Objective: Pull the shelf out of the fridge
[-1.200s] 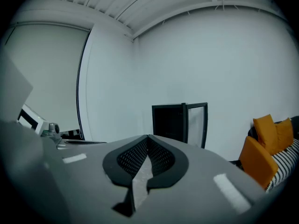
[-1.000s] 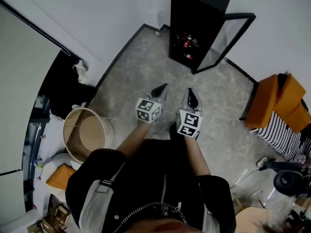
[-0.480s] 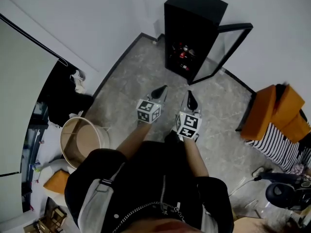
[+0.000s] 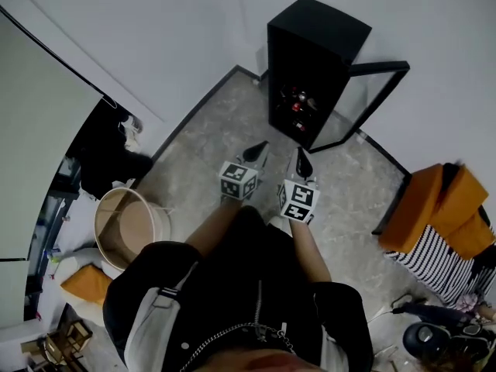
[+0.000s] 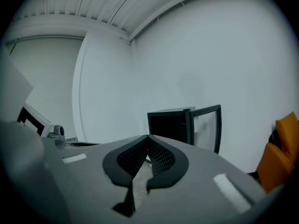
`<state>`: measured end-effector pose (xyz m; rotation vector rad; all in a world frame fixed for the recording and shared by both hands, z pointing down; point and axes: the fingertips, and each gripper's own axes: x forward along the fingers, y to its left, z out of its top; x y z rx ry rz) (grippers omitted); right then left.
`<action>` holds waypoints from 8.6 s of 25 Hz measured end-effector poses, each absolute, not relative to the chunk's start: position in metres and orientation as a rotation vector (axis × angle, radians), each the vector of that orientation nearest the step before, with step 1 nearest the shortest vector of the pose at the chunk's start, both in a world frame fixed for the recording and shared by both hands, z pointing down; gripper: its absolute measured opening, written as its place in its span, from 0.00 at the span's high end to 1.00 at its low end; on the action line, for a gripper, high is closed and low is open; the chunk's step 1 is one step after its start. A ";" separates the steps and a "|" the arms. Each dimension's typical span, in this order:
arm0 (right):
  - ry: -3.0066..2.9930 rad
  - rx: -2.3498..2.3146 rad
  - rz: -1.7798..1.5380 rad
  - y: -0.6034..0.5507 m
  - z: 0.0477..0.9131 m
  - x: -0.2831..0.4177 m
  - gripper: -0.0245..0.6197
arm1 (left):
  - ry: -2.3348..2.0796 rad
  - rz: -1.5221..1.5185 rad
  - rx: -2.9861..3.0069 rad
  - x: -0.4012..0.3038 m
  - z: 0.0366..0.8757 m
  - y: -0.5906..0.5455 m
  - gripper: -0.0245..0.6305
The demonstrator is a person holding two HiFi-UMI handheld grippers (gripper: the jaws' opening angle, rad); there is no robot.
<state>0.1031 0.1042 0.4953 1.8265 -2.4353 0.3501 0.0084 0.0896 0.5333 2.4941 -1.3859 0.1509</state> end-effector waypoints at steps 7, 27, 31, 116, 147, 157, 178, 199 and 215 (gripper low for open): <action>-2.444 1.765 0.364 0.070 0.504 0.093 0.96 | -1.394 0.131 2.451 0.005 0.542 0.058 0.95; -2.342 1.817 0.324 -0.100 0.499 0.073 0.96 | -1.291 0.102 2.491 -0.006 0.544 -0.127 0.95; -2.331 1.808 0.319 -0.120 0.501 0.064 0.96 | -1.255 0.099 2.502 -0.008 0.545 -0.150 0.95; -2.159 1.684 0.337 -0.238 0.555 0.118 0.96 | -1.125 -0.592 1.656 0.013 0.666 -0.432 0.77; -2.081 1.774 0.438 -0.224 0.565 0.156 0.96 | -0.982 -0.951 1.329 0.023 0.684 -0.494 0.81; -2.063 1.787 0.443 -0.220 0.565 0.158 0.96 | -0.970 -0.957 1.316 0.023 0.685 -0.499 0.92; -2.066 1.811 0.491 -0.223 0.570 0.151 0.96 | -0.963 -0.924 1.354 0.020 0.685 -0.485 0.93; -2.070 1.861 0.584 -0.222 0.580 0.149 0.96 | -0.947 -0.896 1.361 0.006 0.687 -0.455 0.93; -2.058 1.945 1.096 -0.233 0.638 0.176 0.96 | -0.922 -0.877 1.368 -0.010 0.683 -0.426 0.93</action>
